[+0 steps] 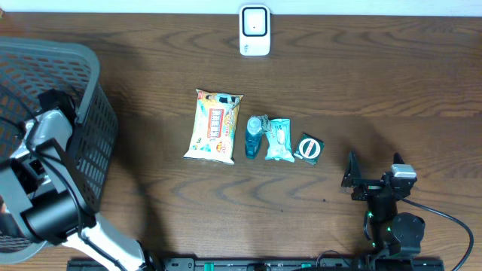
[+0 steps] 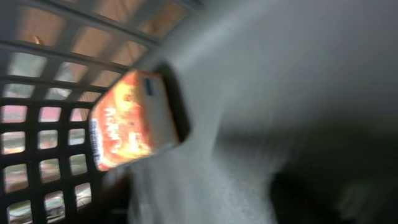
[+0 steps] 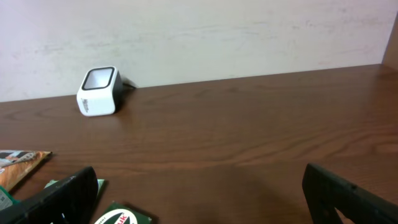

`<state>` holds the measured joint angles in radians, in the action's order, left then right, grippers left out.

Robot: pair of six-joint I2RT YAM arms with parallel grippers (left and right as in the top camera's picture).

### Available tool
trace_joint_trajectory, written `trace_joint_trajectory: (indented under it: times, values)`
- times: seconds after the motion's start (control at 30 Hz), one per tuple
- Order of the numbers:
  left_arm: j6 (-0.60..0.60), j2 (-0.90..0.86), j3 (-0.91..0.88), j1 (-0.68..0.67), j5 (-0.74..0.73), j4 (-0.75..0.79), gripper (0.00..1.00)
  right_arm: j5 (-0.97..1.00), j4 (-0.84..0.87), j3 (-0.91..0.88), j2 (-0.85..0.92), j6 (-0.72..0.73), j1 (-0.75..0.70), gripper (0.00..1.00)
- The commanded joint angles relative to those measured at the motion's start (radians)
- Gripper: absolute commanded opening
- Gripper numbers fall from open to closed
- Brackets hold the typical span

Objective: Scan the item barcode
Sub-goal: 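Reach into the basket and grasp the small orange-white box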

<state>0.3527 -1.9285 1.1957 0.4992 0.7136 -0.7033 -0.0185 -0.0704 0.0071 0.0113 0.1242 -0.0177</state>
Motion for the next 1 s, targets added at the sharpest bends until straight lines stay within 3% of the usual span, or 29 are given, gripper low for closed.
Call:
trace_joint_trajectory:
  times: [0.0,0.47,0.63,0.7,0.77,0.8,0.87,0.97]
  values:
    - [0.05,0.005,0.001,0.025,-0.048,0.002,0.99,0.005,-0.005,-0.002,-0.005,-0.009,0.019,0.99]
    - [0.097,0.003,0.001,0.199,-0.057,0.066,1.0,0.005,-0.004,-0.002,-0.005,-0.009,0.019,0.99]
    - [0.098,-0.021,0.0,0.258,-0.185,0.1,0.95,0.005,-0.004,-0.002,-0.005,-0.009,0.019,0.99]
    - [0.097,-0.032,-0.001,0.263,-0.198,0.106,0.86,0.005,-0.005,-0.002,-0.005,-0.009,0.019,0.99]
    - [0.097,-0.038,-0.001,0.262,-0.198,0.107,0.57,0.005,-0.004,-0.002,-0.005,-0.009,0.019,0.99]
    - [0.098,-0.039,-0.001,0.262,-0.198,0.107,0.33,0.005,-0.004,-0.002,-0.005,-0.009,0.019,0.99]
    - [0.097,-0.039,-0.001,0.262,-0.198,0.106,0.12,0.005,-0.005,-0.002,-0.005,-0.009,0.019,0.99]
    - [0.097,-0.039,-0.001,0.262,-0.198,0.1,0.07,0.005,-0.004,-0.002,-0.005,-0.009,0.019,0.99]
